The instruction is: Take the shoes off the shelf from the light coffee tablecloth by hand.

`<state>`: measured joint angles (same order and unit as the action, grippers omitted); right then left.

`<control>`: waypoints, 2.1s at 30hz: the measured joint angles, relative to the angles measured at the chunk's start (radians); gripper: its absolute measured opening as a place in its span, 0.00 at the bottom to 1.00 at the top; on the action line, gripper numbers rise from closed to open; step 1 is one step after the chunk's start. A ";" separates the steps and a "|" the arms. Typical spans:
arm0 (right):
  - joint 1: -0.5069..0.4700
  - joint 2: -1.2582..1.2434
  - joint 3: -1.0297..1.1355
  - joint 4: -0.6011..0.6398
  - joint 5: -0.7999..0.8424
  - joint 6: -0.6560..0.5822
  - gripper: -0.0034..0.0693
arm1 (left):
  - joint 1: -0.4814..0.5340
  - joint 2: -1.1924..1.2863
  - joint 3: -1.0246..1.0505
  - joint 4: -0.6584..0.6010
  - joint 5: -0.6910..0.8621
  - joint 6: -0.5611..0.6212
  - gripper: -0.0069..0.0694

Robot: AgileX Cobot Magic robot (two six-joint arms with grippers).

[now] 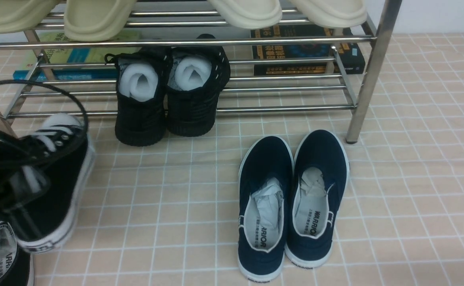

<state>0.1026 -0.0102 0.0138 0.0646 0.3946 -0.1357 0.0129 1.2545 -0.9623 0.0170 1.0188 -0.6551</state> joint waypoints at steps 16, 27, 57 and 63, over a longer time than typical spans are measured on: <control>0.000 0.000 0.000 0.000 0.000 0.000 0.38 | -0.061 0.025 0.050 0.056 -0.033 -0.119 0.13; 0.000 0.000 0.000 0.000 0.000 0.000 0.38 | -0.061 0.068 0.094 0.075 -0.056 -0.143 0.15; 0.000 0.000 0.000 0.000 0.000 0.000 0.38 | -0.061 -0.316 0.007 0.078 0.169 0.321 0.19; 0.000 0.000 0.000 0.000 0.000 0.000 0.38 | -0.061 -0.517 0.007 0.009 0.228 0.493 0.09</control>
<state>0.1026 -0.0102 0.0138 0.0646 0.3946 -0.1357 -0.0481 0.7373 -0.9553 0.0259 1.2471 -0.1625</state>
